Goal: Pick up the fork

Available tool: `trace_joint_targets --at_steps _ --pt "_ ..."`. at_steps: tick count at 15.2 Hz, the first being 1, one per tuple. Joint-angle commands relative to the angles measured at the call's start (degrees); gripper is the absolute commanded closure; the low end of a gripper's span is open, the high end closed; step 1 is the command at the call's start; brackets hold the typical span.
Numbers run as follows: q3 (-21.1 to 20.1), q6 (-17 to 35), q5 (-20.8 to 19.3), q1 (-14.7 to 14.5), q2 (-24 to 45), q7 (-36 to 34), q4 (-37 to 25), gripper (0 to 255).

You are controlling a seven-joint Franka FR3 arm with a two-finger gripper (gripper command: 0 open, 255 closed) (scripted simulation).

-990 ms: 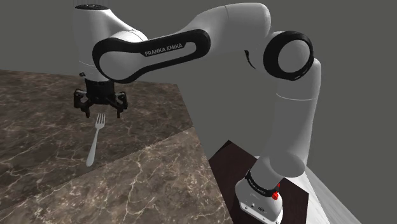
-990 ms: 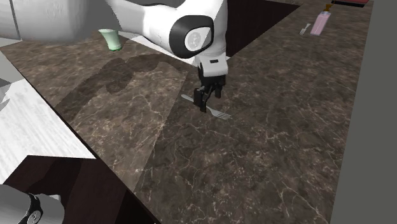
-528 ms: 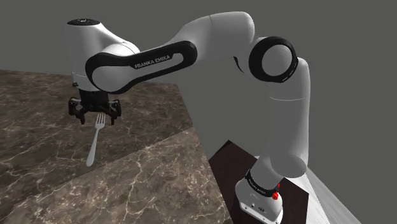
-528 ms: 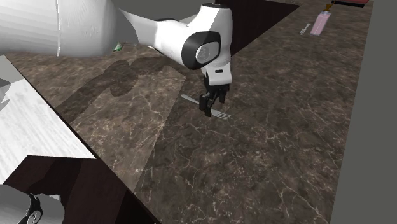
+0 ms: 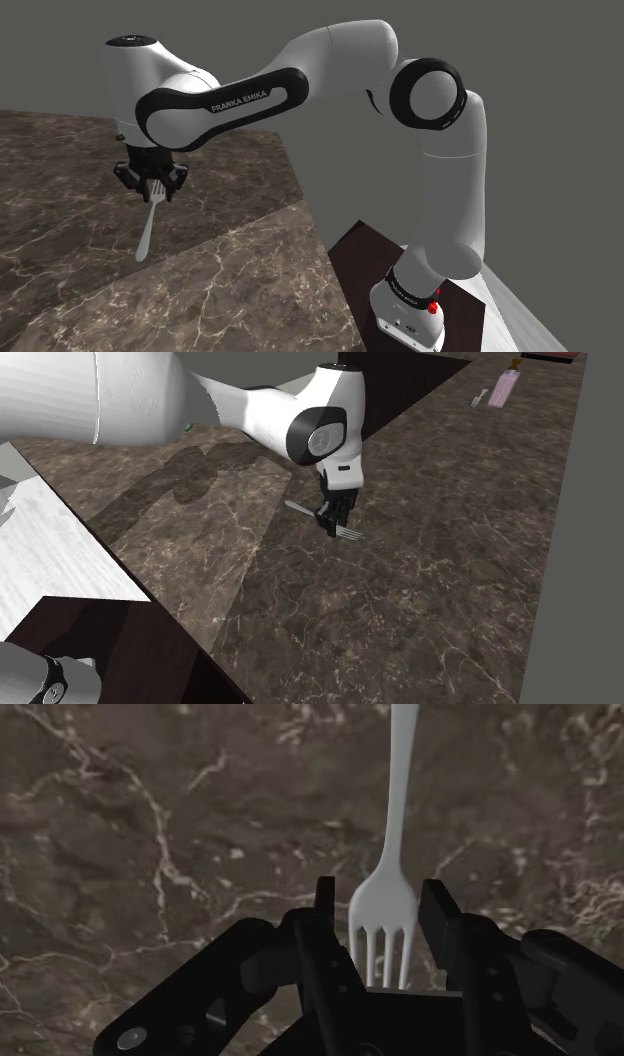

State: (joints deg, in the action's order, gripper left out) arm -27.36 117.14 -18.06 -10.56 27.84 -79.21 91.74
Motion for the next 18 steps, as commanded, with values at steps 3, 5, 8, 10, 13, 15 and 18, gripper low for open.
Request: trace_joint_targets --at_steps 3,5,8,10,13,15,18 --pt "0.11 1.58 -0.06 -0.06 0.7 0.03 0.09 255" --pt "-0.09 1.57 0.03 0.06 0.32 -0.1 0.47 255" --pt "-0.41 -0.29 0.57 0.17 -0.51 0.33 -0.66 255" --pt "-0.59 -1.56 0.91 0.21 -1.02 0.6 -1.49 255" --pt "-0.83 -3.5 1.38 0.24 -1.69 1.0 -2.86 255" --pt "-0.97 -4.83 1.67 0.23 -2.08 1.25 -3.85 255" --pt "-1.16 -6.86 2.04 0.18 -2.58 1.61 -5.47 255"
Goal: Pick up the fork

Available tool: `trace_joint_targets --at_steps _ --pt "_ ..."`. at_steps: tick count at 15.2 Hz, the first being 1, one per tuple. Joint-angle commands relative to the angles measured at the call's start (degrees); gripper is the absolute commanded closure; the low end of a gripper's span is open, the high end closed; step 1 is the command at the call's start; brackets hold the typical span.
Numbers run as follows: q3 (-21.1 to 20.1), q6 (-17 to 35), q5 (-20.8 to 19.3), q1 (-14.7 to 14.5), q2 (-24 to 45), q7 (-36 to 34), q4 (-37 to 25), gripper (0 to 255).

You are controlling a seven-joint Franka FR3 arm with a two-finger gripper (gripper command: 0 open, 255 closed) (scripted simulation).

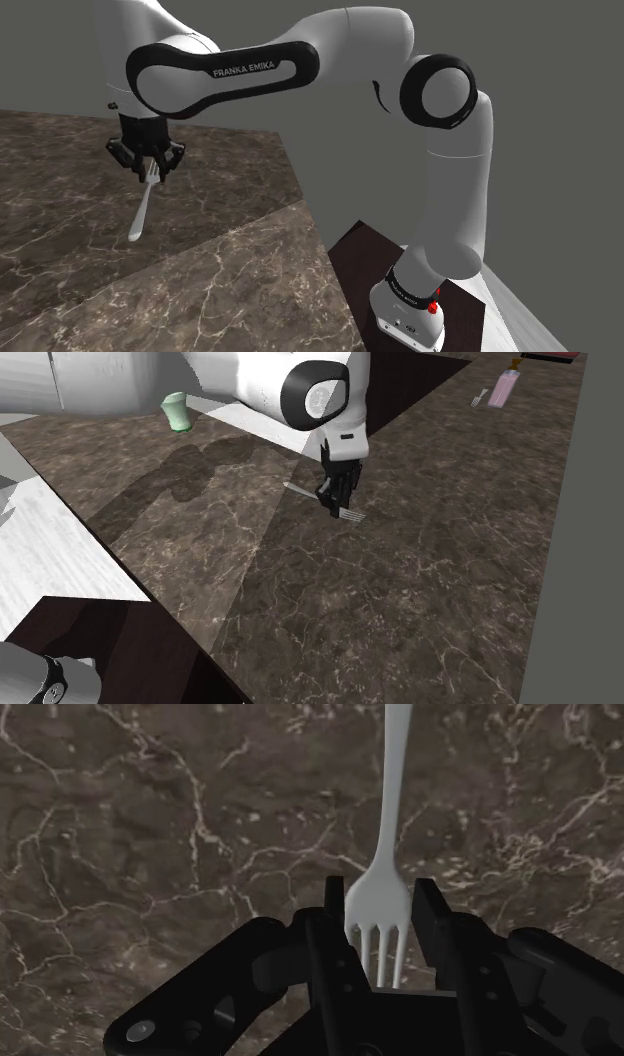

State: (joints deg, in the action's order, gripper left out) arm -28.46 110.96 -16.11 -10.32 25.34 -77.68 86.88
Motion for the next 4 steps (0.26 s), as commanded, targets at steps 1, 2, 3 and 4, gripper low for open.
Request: trace_joint_targets --at_steps 1,2,3,4 --pt "-0.11 -1.37 0.2 -0.1 -0.22 0.19 -1.18 255" --pt "-0.17 -2.07 0.31 -0.13 -0.35 0.3 -1.77 255" --pt "-0.18 -2.17 0.33 -0.13 -0.37 0.32 -1.85 255" --pt "-0.18 -2.17 0.32 -0.14 -0.37 0.32 -1.86 255"
